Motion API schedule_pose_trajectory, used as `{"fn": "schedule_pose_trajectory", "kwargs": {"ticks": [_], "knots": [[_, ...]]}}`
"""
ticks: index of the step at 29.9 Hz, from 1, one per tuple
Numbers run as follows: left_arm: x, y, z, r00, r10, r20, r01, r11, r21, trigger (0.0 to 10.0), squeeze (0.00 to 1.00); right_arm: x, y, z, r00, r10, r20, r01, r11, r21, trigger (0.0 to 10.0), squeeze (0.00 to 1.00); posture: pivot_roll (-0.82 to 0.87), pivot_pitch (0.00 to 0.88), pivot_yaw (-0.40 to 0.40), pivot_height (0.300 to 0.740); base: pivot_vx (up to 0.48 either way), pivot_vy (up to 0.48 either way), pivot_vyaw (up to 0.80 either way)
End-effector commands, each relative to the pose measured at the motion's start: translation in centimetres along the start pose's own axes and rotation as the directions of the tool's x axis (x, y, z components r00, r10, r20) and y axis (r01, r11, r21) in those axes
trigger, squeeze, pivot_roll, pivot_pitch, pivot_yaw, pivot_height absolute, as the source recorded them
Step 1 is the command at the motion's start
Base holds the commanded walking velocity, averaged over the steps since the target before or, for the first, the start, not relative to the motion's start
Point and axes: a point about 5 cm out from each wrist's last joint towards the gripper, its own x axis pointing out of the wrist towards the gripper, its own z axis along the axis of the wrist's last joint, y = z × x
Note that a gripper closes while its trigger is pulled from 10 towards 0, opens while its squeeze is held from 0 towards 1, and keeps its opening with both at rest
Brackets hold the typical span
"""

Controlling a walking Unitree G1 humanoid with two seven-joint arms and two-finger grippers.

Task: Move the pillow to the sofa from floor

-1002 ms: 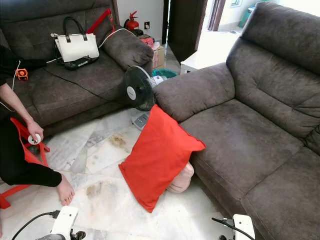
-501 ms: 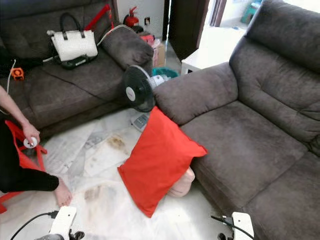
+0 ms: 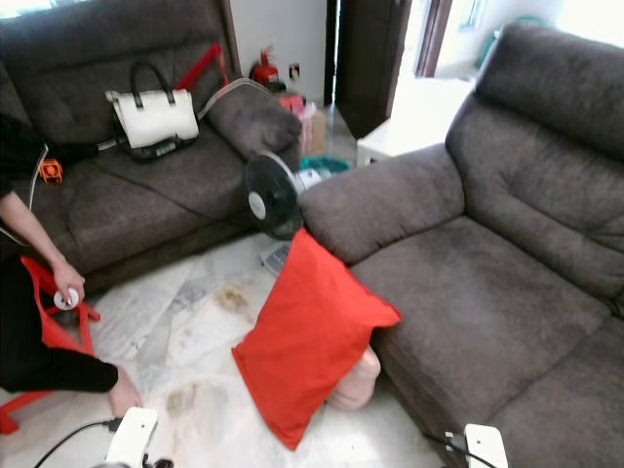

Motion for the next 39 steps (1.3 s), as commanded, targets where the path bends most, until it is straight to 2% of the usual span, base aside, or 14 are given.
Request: {"fn": "schedule_pose_trajectory", "kwargs": {"ticks": [1,5,10,16,24,34,39], "knots": [[-0.06,0.39,-0.02,1.000,0.008,-0.003,-0.008,1.000,0.001,10.0,0.00,0.10,0.41,0.58,1.000,0.012,0.018,-0.012,1.000,-0.016,10.0,0.00,0.07,0.044,-0.035,0.740,0.292,0.000,0.00],[-0.07,0.41,-0.02,1.000,0.008,-0.004,-0.008,1.000,0.004,10.0,0.00,0.09,0.40,0.64,1.000,0.013,0.017,-0.012,0.999,-0.044,10.0,0.00,0.08,0.046,-0.035,0.740,0.295,0.000,0.16],[-0.07,0.42,-0.02,1.000,0.008,-0.004,-0.008,1.000,0.005,10.0,0.00,0.10,0.42,0.59,1.000,0.013,0.018,-0.012,1.000,-0.026,10.0,0.00,0.08,0.047,-0.035,0.740,0.299,0.000,0.66],[-0.07,0.44,-0.02,1.000,0.007,-0.004,-0.007,1.000,0.007,10.0,0.00,0.11,0.47,0.51,1.000,0.013,0.021,-0.013,1.000,0.016,10.0,0.00,0.08,0.047,-0.034,0.740,0.302,0.000,0.00],[-0.08,0.43,-0.04,1.000,0.007,-0.004,-0.007,1.000,0.006,10.0,0.00,0.10,0.40,0.44,1.000,0.003,0.015,-0.003,1.000,0.016,10.0,0.00,0.08,0.047,-0.034,0.740,0.301,0.000,0.00],[-0.08,0.45,-0.05,1.000,0.008,-0.004,-0.008,1.000,0.007,10.0,0.00,0.11,0.45,0.40,1.000,0.007,0.014,-0.008,1.000,0.025,10.0,0.00,0.08,0.048,-0.034,0.740,0.300,0.000,-0.79],[-0.09,0.52,-0.05,1.000,0.010,-0.003,-0.010,1.000,0.008,10.0,0.00,0.12,0.49,0.46,1.000,0.006,0.024,-0.007,0.999,0.034,10.0,0.00,0.08,0.047,-0.032,0.740,0.155,0.000,0.00]]}}
